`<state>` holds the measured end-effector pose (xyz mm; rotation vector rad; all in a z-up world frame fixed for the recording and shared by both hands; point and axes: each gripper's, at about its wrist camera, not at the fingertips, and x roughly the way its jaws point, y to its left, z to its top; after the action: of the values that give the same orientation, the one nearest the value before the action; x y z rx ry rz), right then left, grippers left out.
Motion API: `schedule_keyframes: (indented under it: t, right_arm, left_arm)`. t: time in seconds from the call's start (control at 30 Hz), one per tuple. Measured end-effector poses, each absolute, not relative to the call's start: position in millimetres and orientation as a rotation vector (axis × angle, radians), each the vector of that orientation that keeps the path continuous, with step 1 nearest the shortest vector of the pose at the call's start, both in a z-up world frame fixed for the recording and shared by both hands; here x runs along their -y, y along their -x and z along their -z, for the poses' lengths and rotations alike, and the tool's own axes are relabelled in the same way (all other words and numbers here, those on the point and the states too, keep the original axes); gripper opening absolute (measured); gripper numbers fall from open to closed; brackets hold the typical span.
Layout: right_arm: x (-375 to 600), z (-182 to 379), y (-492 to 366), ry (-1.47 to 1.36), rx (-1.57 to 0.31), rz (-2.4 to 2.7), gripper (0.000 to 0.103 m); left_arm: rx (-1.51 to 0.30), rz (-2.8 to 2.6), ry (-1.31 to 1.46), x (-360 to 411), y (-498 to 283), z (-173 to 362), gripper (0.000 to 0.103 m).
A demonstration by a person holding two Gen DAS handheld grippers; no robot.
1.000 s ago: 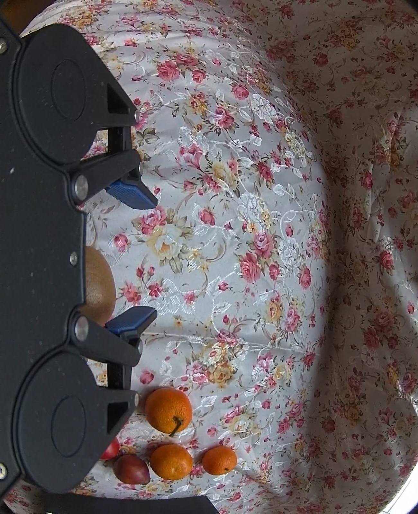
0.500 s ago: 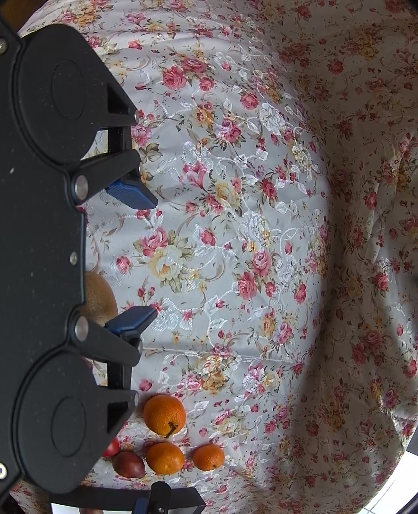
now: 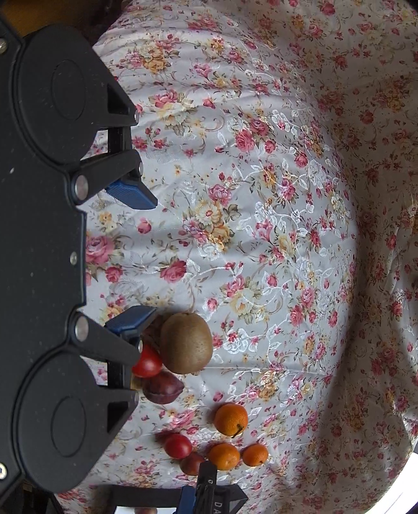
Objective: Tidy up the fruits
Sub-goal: 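Move both grippers back over the remaining fruit cluster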
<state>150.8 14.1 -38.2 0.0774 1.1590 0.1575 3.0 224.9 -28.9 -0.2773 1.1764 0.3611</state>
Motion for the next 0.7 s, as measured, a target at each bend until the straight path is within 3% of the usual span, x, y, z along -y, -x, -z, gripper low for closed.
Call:
schedule_keyframes:
  t: [0.33, 0.7]
  right_arm:
    - [-19.6, 53.1, -100.3, -0.026, -1.25, -0.172, 0.053]
    - [-40.2, 64.2, -103.8, -0.023, -1.264, -0.11, 0.051]
  left_arm:
    - [-1.133, -0.236, 0.279, -218.6, 37.3, 13.4, 0.068]
    - [-1.15, -0.237, 0.365, -246.7, 44.8, 23.5, 0.068]
